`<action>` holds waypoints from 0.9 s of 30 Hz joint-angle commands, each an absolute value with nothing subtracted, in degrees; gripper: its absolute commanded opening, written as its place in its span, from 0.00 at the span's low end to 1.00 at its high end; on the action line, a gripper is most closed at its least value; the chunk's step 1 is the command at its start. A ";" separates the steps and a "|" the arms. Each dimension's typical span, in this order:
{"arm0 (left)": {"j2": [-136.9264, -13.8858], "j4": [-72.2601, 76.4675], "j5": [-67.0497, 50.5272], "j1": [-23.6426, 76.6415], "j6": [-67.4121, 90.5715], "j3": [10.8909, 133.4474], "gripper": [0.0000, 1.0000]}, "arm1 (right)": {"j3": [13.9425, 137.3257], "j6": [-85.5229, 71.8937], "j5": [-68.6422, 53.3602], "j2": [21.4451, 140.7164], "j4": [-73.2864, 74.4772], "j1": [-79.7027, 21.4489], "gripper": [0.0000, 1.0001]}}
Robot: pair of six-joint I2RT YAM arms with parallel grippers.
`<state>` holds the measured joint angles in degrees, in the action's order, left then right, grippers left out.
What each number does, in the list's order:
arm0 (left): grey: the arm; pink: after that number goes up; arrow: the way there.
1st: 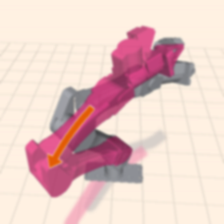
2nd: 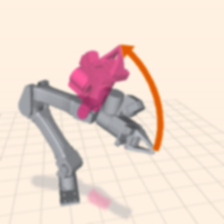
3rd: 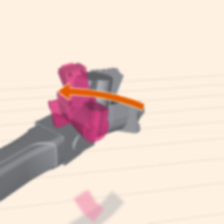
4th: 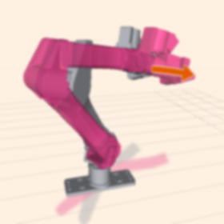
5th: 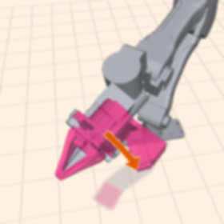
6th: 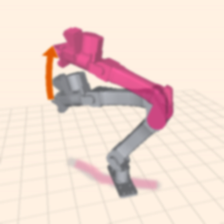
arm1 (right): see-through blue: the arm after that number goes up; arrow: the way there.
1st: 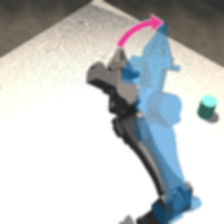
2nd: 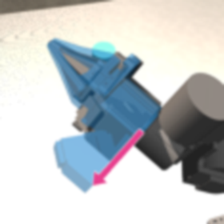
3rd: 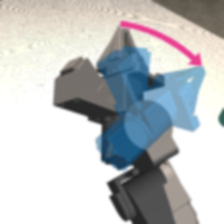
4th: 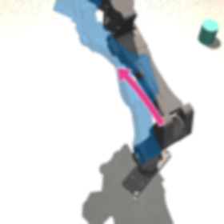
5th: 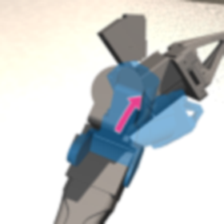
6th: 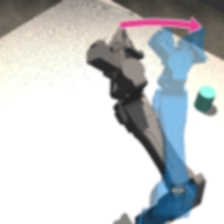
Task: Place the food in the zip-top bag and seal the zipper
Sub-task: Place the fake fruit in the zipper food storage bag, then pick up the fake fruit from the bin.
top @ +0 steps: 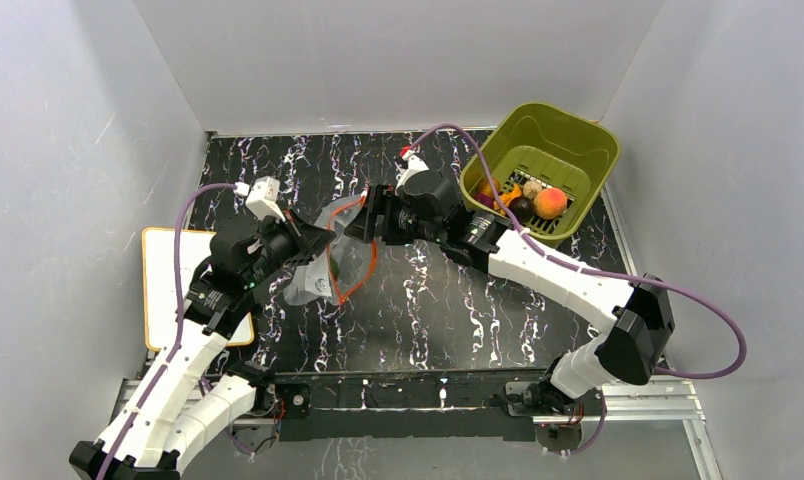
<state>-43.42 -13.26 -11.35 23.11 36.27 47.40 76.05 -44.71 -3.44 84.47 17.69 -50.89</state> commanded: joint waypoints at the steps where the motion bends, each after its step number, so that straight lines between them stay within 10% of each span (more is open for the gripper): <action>1: -43.02 -11.68 -11.73 23.23 36.13 47.08 0.00 | 79.82 -40.07 -5.07 82.19 17.54 -51.06 0.66; 27: -43.37 -15.35 -15.28 23.20 28.28 48.21 0.00 | 93.66 -17.13 13.20 84.58 36.24 -31.79 0.59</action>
